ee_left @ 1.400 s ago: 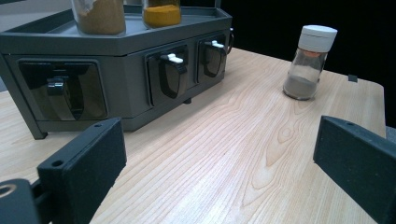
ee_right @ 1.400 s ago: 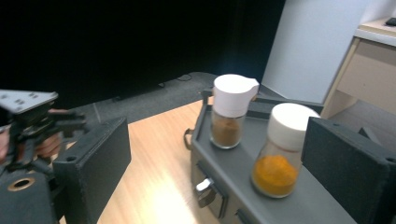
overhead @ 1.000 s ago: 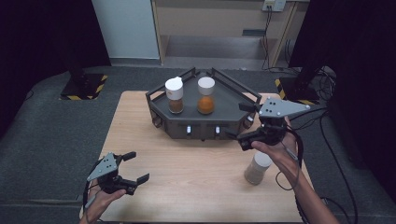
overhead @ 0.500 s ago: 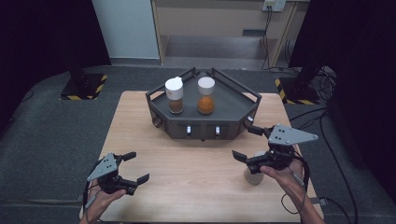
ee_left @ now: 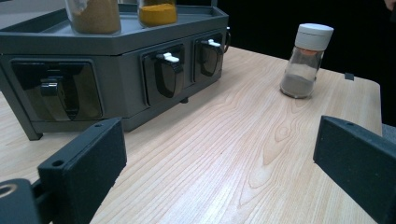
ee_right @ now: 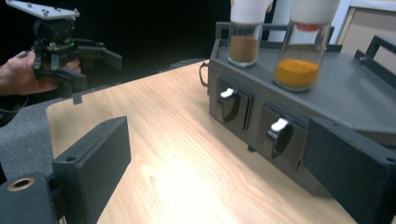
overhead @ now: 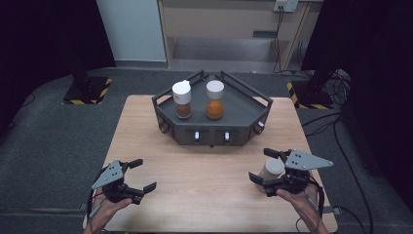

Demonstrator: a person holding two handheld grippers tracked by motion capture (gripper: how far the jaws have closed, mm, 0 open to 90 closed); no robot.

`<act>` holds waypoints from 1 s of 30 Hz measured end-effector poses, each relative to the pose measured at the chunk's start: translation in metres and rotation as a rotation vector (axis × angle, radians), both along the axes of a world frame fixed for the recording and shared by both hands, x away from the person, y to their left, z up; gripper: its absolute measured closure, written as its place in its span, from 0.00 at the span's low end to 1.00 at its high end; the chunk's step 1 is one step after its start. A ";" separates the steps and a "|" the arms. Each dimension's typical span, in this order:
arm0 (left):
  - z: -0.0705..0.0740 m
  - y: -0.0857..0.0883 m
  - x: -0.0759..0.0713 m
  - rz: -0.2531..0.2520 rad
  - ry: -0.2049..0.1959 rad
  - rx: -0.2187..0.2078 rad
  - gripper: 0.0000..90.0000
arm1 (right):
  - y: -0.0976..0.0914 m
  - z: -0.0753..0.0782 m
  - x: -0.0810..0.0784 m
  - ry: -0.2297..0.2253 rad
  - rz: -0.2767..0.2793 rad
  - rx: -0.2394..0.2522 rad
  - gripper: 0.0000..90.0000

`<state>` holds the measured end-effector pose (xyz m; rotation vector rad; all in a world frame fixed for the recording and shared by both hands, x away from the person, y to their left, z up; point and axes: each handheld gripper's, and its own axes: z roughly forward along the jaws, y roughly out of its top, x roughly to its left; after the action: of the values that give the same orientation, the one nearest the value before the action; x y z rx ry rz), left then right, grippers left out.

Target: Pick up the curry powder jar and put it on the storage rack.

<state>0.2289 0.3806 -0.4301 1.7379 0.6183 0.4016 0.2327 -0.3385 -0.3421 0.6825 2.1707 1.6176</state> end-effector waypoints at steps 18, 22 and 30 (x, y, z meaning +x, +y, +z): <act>0.000 -0.001 -0.001 -0.008 -0.003 -0.007 0.01 | -0.002 -0.030 -0.011 0.032 0.004 -0.062 0.10; 0.001 -0.006 -0.001 -0.033 -0.009 -0.007 0.01 | -0.001 -0.032 -0.012 0.034 0.014 -0.061 0.10; -0.001 -0.005 0.001 -0.052 -0.008 -0.020 0.01 | -0.005 -0.043 -0.008 0.061 0.032 -0.033 0.10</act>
<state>0.2298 0.3752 -0.4307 1.7288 0.5684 0.3644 0.2246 -0.3432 -0.3849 0.6994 2.2569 1.5933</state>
